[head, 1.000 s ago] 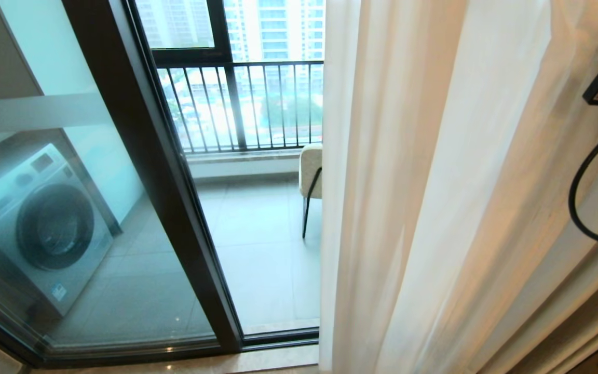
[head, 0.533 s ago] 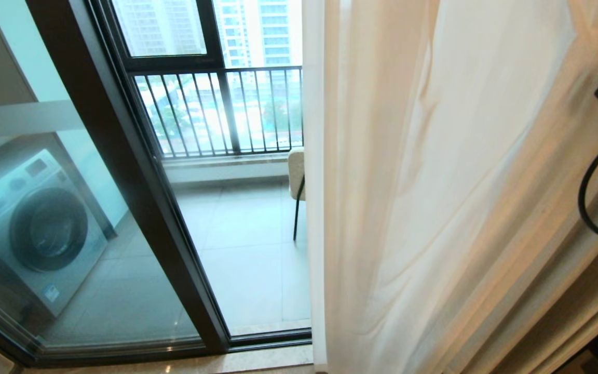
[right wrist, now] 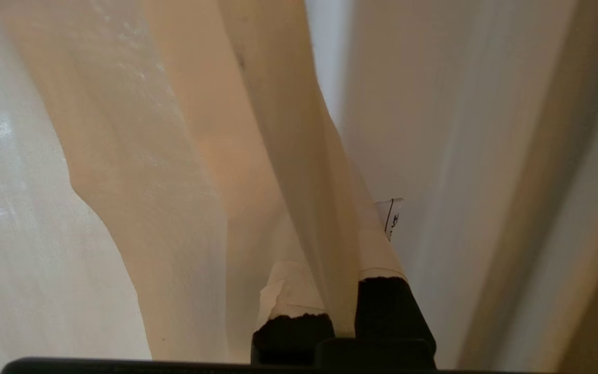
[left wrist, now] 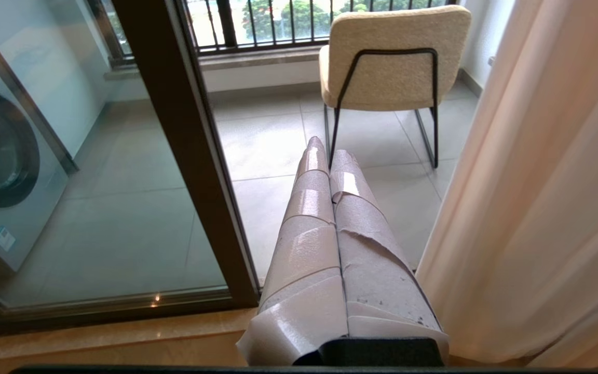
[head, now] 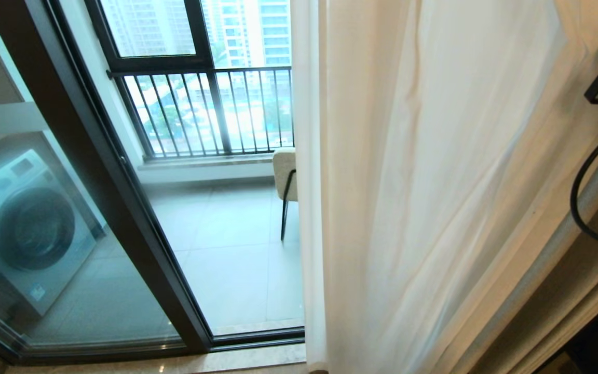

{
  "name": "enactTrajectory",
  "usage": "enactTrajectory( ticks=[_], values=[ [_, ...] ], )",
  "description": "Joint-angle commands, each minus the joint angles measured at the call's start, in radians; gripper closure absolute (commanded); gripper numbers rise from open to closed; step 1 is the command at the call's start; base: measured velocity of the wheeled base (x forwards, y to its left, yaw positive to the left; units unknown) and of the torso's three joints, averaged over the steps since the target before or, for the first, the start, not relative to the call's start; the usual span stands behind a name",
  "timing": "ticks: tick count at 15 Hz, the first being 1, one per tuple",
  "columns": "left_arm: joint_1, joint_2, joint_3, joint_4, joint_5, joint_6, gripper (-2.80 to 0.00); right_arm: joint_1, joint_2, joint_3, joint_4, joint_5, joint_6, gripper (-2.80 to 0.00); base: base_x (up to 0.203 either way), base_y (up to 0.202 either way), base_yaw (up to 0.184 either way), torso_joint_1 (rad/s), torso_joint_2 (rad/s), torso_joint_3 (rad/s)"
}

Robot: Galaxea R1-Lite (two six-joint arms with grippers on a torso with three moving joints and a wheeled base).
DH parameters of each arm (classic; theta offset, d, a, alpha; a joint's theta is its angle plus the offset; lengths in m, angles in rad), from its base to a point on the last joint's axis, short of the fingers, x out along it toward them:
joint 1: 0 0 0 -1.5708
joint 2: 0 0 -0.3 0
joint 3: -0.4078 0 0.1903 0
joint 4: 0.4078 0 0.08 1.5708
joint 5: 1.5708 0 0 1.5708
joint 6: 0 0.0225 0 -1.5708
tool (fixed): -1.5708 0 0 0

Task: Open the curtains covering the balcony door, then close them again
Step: Pull the inner curtains open on both sides

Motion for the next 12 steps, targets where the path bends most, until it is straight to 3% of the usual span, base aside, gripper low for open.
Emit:
enactTrajectory(
  ticks=[1, 12],
  values=[
    [0.001, 0.0, 0.0, 0.0, 0.0, 0.0, 0.0, 0.0, -0.001, 0.0, -0.007, -0.002, -0.001, 0.0, 0.0, -0.178, 0.002, -0.002, 0.01, 0.002],
    [0.001, 0.001, 0.0, 0.0, 0.0, 0.002, 0.0, 0.001, -0.005, 0.003, -0.007, -0.001, -0.001, 0.0, 0.0, -0.191, -0.001, 0.004, 0.0, 0.002]
  ],
)
